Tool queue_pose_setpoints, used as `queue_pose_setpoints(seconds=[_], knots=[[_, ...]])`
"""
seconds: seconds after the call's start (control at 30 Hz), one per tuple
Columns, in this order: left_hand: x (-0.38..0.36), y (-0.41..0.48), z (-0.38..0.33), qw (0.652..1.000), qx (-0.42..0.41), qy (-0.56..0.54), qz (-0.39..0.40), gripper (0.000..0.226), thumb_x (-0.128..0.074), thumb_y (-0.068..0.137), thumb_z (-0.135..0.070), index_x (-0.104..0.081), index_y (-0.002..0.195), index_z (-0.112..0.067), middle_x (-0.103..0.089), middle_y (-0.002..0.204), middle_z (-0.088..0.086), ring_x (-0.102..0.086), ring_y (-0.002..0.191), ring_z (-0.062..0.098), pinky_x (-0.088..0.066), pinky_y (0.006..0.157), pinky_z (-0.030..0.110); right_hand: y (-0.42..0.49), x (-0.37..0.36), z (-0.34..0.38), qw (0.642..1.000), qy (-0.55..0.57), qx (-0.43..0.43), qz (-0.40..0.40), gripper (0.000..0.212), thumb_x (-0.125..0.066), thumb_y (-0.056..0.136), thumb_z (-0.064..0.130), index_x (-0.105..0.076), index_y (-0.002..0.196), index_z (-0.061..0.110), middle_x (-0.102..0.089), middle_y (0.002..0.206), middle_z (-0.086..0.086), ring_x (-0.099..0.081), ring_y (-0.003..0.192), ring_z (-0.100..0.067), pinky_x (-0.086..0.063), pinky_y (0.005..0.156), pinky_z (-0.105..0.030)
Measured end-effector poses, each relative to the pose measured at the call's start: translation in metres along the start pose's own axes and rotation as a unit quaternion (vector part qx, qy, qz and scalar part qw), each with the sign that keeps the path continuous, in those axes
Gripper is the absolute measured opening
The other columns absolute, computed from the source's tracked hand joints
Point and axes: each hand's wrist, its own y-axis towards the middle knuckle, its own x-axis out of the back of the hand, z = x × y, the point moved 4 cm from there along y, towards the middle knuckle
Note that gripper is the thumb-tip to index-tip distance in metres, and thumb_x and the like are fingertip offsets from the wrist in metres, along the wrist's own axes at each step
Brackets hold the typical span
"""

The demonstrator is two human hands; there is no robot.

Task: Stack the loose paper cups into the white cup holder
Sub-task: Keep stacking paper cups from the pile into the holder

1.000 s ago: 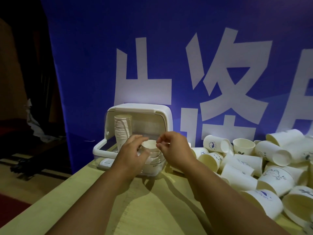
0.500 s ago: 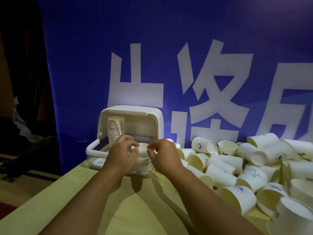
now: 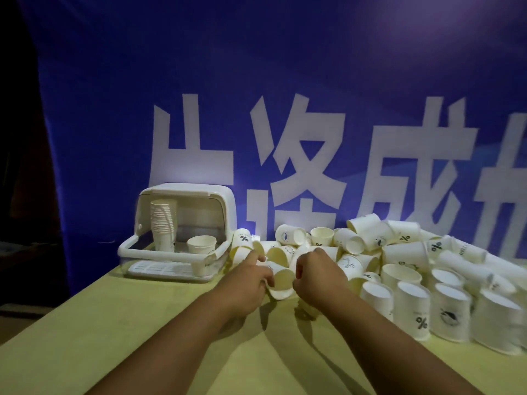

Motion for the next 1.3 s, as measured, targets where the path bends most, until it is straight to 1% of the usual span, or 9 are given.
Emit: queue_pose_setpoints(seconds=[0.07,0.2,0.43,0.57,0.77,0.9,1.07,1.17,1.3], knots=[[-0.015,0.000,-0.006,0.998,0.008,0.035,0.043,0.037,-0.051,0.098,-0.016,-0.067,0.125,-0.034,-0.023,0.159,-0.012,-0.039,0.140,0.024,-0.043,0.110,0.037,-0.014,0.000,-0.009,0.999,-0.032,-0.006,0.016,0.017,-0.072,0.087,0.027,-0.066,0.102,0.023,-0.051,0.110,0.000,-0.057,0.083,-0.015,-0.055,0.082,-0.029],[-0.023,-0.004,-0.015,0.992,0.028,0.084,0.088,0.060,-0.046,0.096,-0.010,-0.041,0.153,-0.026,-0.009,0.168,-0.007,-0.030,0.149,0.024,-0.037,0.116,0.041,-0.036,-0.002,-0.021,0.997,-0.064,-0.014,0.044,0.024,-0.068,0.087,0.029,-0.065,0.109,0.020,-0.054,0.113,0.000,-0.060,0.086,-0.017,-0.057,0.082,-0.034],[-0.002,-0.019,-0.027,0.996,0.039,0.047,0.063,0.073,-0.052,0.096,-0.003,-0.022,0.160,-0.021,-0.010,0.169,-0.005,-0.019,0.153,0.018,-0.024,0.120,0.030,-0.047,0.014,-0.027,0.999,-0.042,-0.019,0.027,0.025,-0.065,0.089,0.027,-0.060,0.112,0.020,-0.053,0.109,0.001,-0.061,0.092,-0.020,-0.057,0.083,-0.037],[0.020,-0.021,-0.020,0.999,0.026,0.039,0.011,0.079,-0.055,0.093,0.003,-0.022,0.160,-0.021,-0.019,0.167,-0.001,-0.024,0.151,0.020,-0.028,0.118,0.030,-0.037,0.023,-0.022,0.998,0.056,-0.023,-0.003,0.030,-0.049,0.092,0.016,-0.062,0.118,0.010,-0.061,0.117,-0.008,-0.060,0.098,-0.022,-0.051,0.085,-0.029],[0.059,-0.020,0.014,0.987,0.075,-0.020,-0.144,0.045,-0.058,0.100,-0.011,-0.054,0.144,-0.019,-0.052,0.147,0.001,-0.051,0.129,0.021,-0.038,0.103,0.028,-0.016,0.018,-0.007,0.984,0.170,-0.044,-0.019,0.060,-0.066,0.085,0.002,-0.053,0.141,0.018,-0.061,0.132,-0.002,-0.061,0.110,-0.021,-0.051,0.087,-0.027],[0.079,-0.015,0.041,0.972,0.074,-0.048,-0.217,0.022,-0.060,0.098,-0.006,-0.073,0.114,-0.012,-0.064,0.112,0.005,-0.062,0.100,0.022,-0.040,0.079,0.026,0.004,0.002,0.009,0.979,0.193,-0.022,-0.054,0.040,-0.065,0.091,0.017,-0.063,0.131,0.020,-0.067,0.124,-0.002,-0.064,0.105,-0.019,-0.053,0.090,-0.030],[0.099,-0.003,0.074,0.956,0.076,-0.031,-0.282,0.019,-0.048,0.103,-0.010,-0.061,0.094,-0.021,-0.059,0.095,0.003,-0.056,0.086,0.025,-0.042,0.071,0.034,0.033,-0.014,0.036,0.970,0.233,0.012,-0.075,0.019,-0.061,0.096,0.029,-0.075,0.108,0.028,-0.073,0.098,0.002,-0.064,0.085,-0.016,-0.056,0.080,-0.037],[0.104,0.006,0.094,0.947,0.081,-0.036,-0.308,0.017,-0.048,0.103,-0.010,-0.059,0.095,-0.019,-0.055,0.098,0.001,-0.053,0.089,0.024,-0.038,0.073,0.032,0.055,-0.022,0.050,0.961,0.263,0.014,-0.078,0.017,-0.063,0.096,0.031,-0.076,0.106,0.027,-0.070,0.095,0.003,-0.062,0.081,-0.014,-0.056,0.079,-0.036],[0.099,0.015,0.117,0.930,0.117,-0.055,-0.344,0.017,-0.048,0.104,-0.013,-0.064,0.110,-0.008,-0.048,0.123,0.004,-0.052,0.105,0.025,-0.043,0.083,0.034,0.086,-0.021,0.074,0.943,0.313,0.019,-0.108,0.018,-0.066,0.094,0.026,-0.076,0.108,0.018,-0.056,0.105,0.008,-0.053,0.090,-0.010,-0.041,0.080,-0.026]])
